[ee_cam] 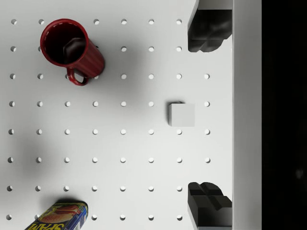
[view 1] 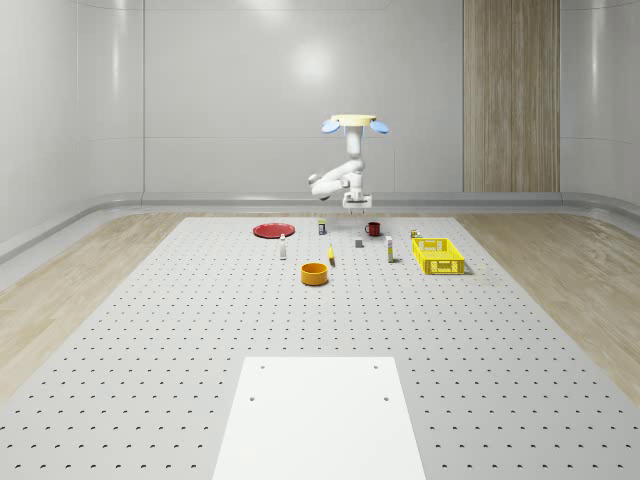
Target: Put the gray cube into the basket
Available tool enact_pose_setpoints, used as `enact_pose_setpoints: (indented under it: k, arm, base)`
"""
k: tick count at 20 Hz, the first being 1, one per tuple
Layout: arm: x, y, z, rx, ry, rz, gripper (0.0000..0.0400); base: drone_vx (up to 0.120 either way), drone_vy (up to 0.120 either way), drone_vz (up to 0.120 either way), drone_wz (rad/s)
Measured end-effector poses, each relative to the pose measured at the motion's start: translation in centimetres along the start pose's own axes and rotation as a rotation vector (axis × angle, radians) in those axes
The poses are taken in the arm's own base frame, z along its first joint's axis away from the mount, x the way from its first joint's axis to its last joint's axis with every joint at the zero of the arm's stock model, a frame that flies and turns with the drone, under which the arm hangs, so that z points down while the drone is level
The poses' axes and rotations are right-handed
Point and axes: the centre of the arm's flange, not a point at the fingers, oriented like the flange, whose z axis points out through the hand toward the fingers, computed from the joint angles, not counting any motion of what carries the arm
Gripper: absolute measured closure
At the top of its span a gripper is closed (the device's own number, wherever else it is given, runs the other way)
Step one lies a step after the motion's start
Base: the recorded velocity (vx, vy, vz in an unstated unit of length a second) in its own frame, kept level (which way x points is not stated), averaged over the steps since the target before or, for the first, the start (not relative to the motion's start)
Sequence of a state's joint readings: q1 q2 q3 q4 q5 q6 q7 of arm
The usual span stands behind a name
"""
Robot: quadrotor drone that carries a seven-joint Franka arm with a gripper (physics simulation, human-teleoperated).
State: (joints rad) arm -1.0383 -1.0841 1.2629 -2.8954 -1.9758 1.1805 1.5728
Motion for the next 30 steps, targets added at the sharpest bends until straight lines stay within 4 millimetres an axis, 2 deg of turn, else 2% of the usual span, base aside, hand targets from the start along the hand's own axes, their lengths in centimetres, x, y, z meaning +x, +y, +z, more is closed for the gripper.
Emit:
enact_pose_setpoints:
  k: [21, 30]
  arm:
    - [-0.1, -0.1, 0.0, -0.008, 0.009, 0.0, 0.0]
    - [-0.3, -0.3, 1.4, -0.009, 0.009, 0.0, 0.0]
  base:
    - [0.029, 0.0, -0.12, 0.0]
    - [0.0, 0.0, -0.009, 0.0]
